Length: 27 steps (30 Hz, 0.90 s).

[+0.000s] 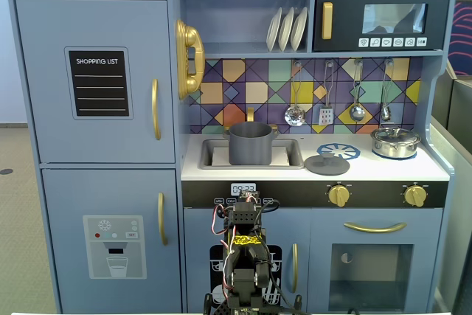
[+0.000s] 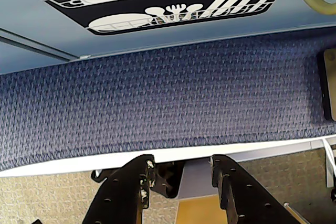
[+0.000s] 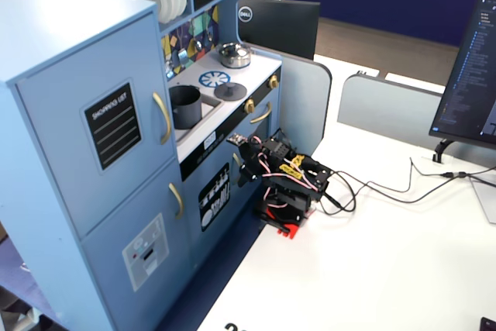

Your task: Pick up the lid from the counter and put it on the gray recipient

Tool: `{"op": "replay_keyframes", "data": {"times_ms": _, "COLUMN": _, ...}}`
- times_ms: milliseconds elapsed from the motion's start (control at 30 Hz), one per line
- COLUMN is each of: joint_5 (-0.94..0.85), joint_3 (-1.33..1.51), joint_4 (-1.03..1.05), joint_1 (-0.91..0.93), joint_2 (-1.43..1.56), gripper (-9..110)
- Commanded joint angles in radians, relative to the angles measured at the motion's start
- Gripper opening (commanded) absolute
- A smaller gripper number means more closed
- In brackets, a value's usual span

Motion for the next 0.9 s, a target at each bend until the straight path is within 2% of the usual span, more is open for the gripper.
{"op": "replay_keyframes", "data": {"times_ms": 0, "joint_5": -0.002, "joint_3": 0.026, "joint_4": 0.169, "joint_1": 0.098, "joint_2": -0.006, "gripper": 0}}
{"op": "replay_keyframes", "data": {"times_ms": 333, "joint_5": 0.003, "joint_3": 0.026, "joint_4": 0.167, "joint_1": 0.100, "joint_2": -0.006, "gripper": 0}}
{"op": "replay_keyframes", "data": {"times_ms": 433, "joint_5": 0.000, "joint_3": 0.012, "joint_4": 0.091, "joint_1": 0.130, "joint_2": -0.011, "gripper": 0}}
{"op": "replay_keyframes", "data": {"times_ms": 600, "joint_5": 0.002, "joint_3": -0.285, "joint_4": -0.048, "joint_1": 0.155, "joint_2": -0.193, "gripper": 0}}
{"op": "replay_keyframes", "data": {"times_ms": 767, "joint_5": -0.138, "joint_3": -0.577, "joint_4": -0.149, "joint_1": 0.247, "joint_2": -0.279, "gripper": 0}}
{"op": "replay_keyframes", "data": {"times_ms": 867, "joint_5": -0.216, "joint_3": -0.627, "joint_4": -0.321, "joint_1": 0.348, "joint_2": -0.270, "gripper": 0}}
